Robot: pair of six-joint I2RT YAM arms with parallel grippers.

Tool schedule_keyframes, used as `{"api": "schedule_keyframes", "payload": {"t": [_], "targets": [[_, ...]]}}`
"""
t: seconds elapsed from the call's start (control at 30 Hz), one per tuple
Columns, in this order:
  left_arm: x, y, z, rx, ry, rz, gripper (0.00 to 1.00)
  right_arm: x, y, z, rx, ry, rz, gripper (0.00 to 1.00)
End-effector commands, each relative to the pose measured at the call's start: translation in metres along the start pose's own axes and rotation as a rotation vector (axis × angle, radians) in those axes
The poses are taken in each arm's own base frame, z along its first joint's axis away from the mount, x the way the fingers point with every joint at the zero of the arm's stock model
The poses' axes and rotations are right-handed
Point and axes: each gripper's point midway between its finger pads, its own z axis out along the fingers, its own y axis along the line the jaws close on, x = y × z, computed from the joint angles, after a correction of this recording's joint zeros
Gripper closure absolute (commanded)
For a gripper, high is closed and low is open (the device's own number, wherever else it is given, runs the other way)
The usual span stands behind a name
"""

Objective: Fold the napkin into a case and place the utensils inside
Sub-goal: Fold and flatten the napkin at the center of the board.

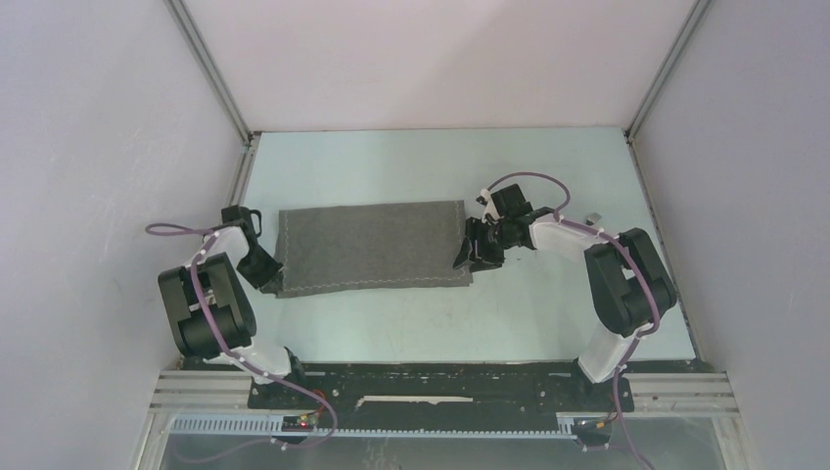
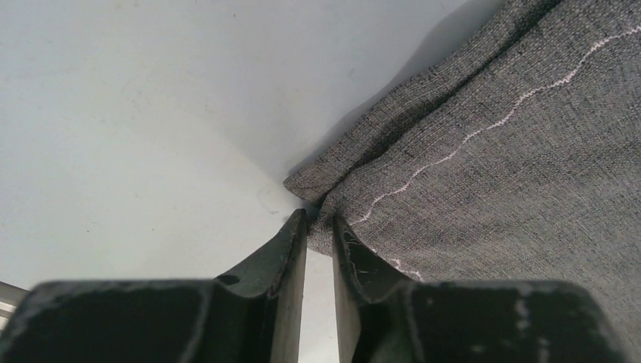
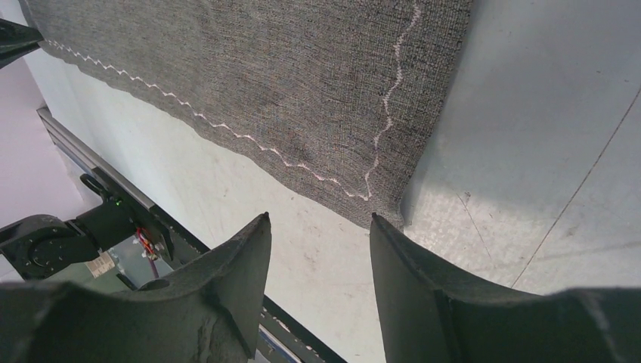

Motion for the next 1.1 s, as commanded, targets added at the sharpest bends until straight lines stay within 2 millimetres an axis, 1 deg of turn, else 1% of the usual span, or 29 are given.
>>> {"api": "schedule_keyframes", "payload": {"t": [0.0, 0.07, 0.13, 0.17, 0.2, 0.27, 0.43, 0.8, 0.97, 1.07], "targets": [[-0.002, -0.002, 0.002, 0.018, -0.005, -0.017, 0.80, -0.008, 0.013, -0.012, -0.033, -0.050, -0.042, 0.42], [-0.002, 0.000, -0.002, 0.016, -0.018, -0.017, 0.85, -0.007, 0.011, -0.011, -0.027, -0.048, -0.043, 0.41], [-0.004, 0.001, -0.007, 0.016, -0.037, -0.018, 0.87, -0.008, 0.013, -0.011, -0.031, -0.049, -0.044, 0.42], [-0.006, 0.002, -0.010, 0.015, -0.048, -0.018, 0.89, -0.007, 0.013, -0.011, -0.030, -0.047, -0.044, 0.42], [-0.008, 0.003, -0.014, 0.013, -0.062, -0.021, 0.93, -0.007, 0.012, -0.011, -0.028, -0.048, -0.045, 0.42], [-0.011, 0.005, -0.018, 0.004, -0.080, -0.022, 0.96, -0.007, 0.012, -0.010, -0.026, -0.048, -0.044, 0.42], [-0.018, 0.004, -0.023, 0.007, -0.093, -0.019, 0.97, -0.006, 0.011, -0.009, -0.023, -0.045, -0.045, 0.42], [-0.036, -0.002, -0.014, 0.002, -0.075, -0.017, 0.96, -0.006, 0.010, -0.009, -0.015, -0.045, -0.050, 0.42], [-0.031, -0.004, -0.005, 0.002, -0.037, -0.013, 0.96, -0.006, 0.009, -0.008, -0.015, -0.044, -0.049, 0.43], [-0.031, -0.002, -0.004, -0.008, -0.038, -0.014, 0.96, -0.005, 0.010, -0.008, -0.016, -0.041, -0.050, 0.43]]}}
